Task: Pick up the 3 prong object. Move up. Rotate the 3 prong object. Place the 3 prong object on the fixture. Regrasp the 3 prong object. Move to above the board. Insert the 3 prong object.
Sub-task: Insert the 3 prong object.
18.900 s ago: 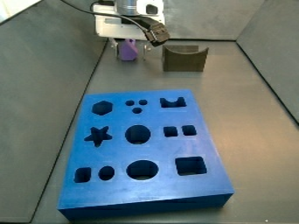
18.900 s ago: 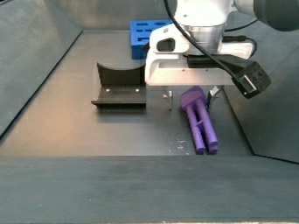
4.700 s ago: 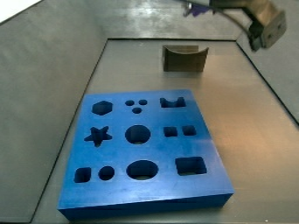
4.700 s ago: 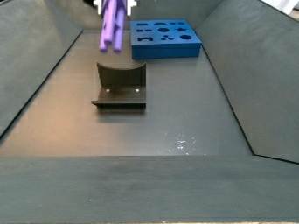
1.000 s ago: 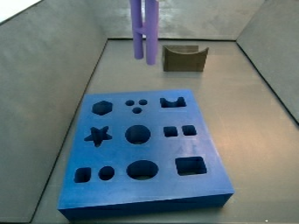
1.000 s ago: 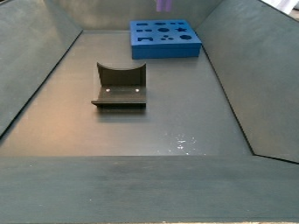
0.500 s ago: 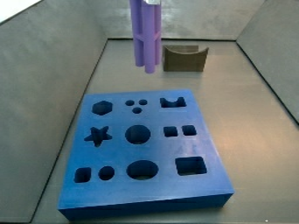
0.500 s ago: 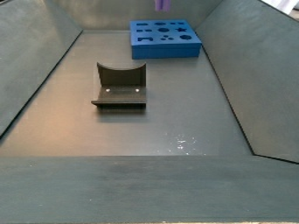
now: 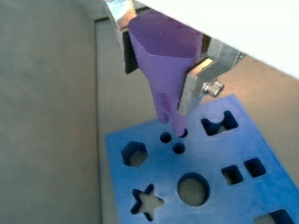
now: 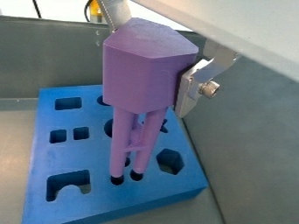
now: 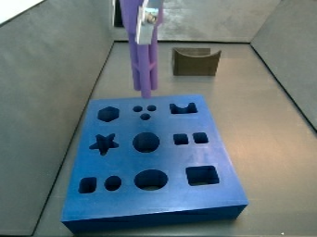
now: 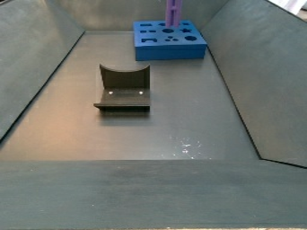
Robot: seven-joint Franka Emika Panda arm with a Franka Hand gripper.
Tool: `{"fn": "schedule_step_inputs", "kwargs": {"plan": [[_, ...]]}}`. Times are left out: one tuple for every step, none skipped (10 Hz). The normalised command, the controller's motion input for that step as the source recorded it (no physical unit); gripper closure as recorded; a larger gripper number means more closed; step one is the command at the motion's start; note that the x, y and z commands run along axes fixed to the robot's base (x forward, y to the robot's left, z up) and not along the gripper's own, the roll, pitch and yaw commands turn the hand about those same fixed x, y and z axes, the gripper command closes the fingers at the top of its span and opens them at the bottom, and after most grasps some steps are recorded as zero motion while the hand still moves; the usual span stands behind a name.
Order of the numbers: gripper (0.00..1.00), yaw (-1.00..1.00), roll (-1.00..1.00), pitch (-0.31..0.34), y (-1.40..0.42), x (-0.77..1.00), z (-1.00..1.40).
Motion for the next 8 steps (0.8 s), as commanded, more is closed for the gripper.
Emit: {"fn": "schedule_step_inputs", "kwargs": {"plan": [[1.0,0.15,-0.48,0.0,-0.04,0.01,-0.12],[1.0,0.03,-0.34,-0.031,0.06,0.0,-0.46],[1.0,0.05,0.02,0.067,0.0,0.0,-0.66],[1.0,0.05,0.0,0.143,0.0,0.0,-0.77],[1.0,0.1,-0.01,0.104,-0.07,-0.01,-0.73],[1.0,0.04,-0.07,0.034,0.0,-0.01,-0.47],[1.0,0.0,-0.02,0.066,0.0,0.0,-0.33],[1.0,0.0,0.03,0.123,-0.01,0.0,-0.29]]}}
